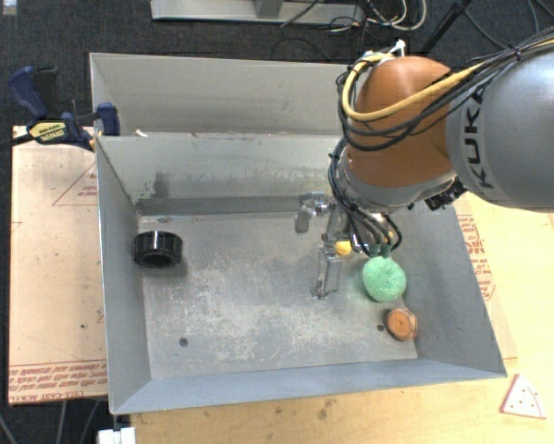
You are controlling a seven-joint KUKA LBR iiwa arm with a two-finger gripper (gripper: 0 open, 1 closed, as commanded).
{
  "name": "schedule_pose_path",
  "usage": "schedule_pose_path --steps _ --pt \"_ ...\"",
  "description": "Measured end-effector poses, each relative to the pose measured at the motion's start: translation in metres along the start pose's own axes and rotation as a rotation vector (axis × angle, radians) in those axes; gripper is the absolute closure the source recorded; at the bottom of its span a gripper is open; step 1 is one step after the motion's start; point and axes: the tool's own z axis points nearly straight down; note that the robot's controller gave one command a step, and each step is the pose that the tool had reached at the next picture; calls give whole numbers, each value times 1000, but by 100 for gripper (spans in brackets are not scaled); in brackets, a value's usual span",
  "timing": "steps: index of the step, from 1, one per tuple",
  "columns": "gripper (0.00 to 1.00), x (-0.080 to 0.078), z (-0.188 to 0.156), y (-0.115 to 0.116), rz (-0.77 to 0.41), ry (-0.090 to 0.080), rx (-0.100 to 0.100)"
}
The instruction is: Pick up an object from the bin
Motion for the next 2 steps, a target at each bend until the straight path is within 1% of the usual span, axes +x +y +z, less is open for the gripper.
schedule_pose_path --steps 1,2 --pt "0 -1 -5 0 1 -8 0" --pt "0 -25 3 -42 -62 -12 -1"
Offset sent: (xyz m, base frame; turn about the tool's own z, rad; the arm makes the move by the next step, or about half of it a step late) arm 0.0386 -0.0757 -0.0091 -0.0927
